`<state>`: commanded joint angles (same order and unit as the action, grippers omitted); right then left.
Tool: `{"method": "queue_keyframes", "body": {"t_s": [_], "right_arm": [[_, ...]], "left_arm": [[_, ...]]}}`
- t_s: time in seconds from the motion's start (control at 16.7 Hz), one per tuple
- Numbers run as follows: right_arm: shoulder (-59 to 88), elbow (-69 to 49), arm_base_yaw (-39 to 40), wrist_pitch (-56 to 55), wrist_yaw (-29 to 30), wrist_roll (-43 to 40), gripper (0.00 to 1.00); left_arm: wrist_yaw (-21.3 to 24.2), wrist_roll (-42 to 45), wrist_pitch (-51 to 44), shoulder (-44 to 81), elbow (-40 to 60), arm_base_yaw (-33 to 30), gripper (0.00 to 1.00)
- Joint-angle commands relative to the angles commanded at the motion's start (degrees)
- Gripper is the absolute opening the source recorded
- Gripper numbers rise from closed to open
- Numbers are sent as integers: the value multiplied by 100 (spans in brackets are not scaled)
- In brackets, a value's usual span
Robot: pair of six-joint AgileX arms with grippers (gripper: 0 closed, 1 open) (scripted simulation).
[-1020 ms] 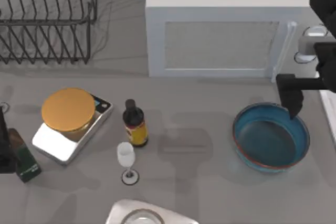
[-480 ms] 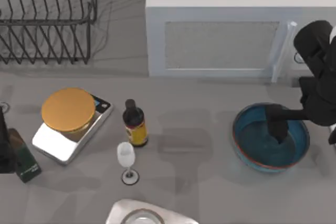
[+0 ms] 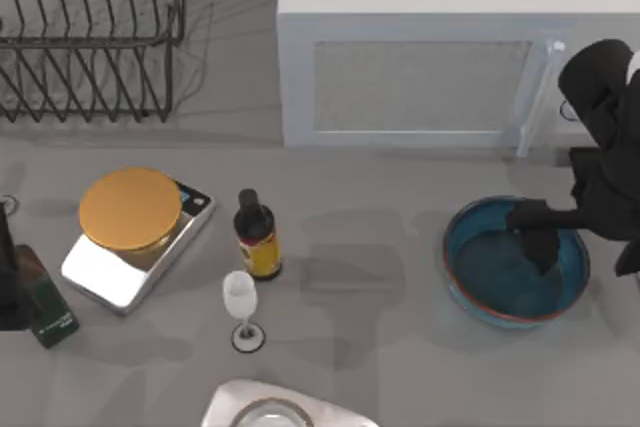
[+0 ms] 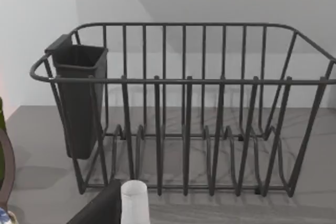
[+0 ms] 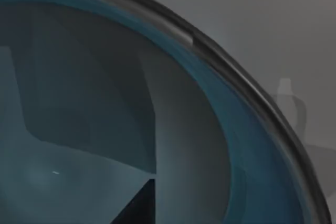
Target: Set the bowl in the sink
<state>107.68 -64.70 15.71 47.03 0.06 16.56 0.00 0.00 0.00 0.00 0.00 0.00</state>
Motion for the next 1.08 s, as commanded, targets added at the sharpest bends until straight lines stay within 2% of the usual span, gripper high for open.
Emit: {"method": "queue_keyframes", "body": {"t_s": [0.48, 1.08], "right_arm": [[0, 0, 0, 0, 0, 0, 2], [-26, -17, -16, 17, -5, 3, 0]], "left_arm": [[0, 0, 0, 0, 0, 0, 100], [0, 0, 0, 0, 0, 0, 100]]}}
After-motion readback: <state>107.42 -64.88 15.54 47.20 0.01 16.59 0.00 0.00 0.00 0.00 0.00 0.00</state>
